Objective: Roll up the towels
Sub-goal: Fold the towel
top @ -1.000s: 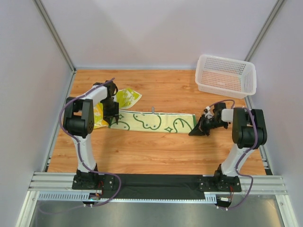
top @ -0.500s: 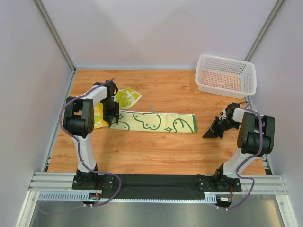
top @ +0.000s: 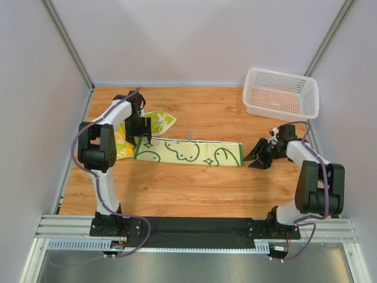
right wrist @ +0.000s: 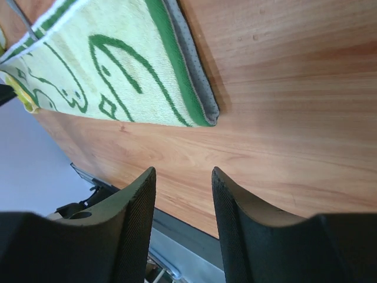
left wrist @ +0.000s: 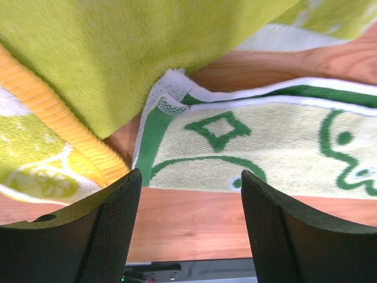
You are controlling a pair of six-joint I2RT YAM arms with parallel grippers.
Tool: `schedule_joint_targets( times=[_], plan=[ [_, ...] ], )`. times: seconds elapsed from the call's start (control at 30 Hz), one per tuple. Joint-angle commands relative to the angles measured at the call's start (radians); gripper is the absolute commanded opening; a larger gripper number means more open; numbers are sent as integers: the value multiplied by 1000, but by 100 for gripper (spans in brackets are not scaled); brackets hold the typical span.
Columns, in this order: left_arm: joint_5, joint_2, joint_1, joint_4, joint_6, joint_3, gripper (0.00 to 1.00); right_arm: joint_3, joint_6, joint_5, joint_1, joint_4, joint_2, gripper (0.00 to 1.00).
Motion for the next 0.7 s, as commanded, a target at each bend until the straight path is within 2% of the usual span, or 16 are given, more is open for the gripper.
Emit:
schedule_joint_targets(
  times=[0.0, 0.2, 0.33, 0.67],
  plan=[
    [21, -73, 5, -49, -4, 82, 75, -41, 75, -20, 48, 80, 45, 44],
    [29, -86, 6, -76, -6, 129, 75, -53, 104, 26, 80, 157, 126, 41],
    [27, -100, 6, -82, -3, 112, 75, 4, 78, 59, 80, 146, 182, 39],
    [23, -132, 6, -76, -1, 72, 75, 8, 80, 86, 80, 180, 240, 33]
  ],
)
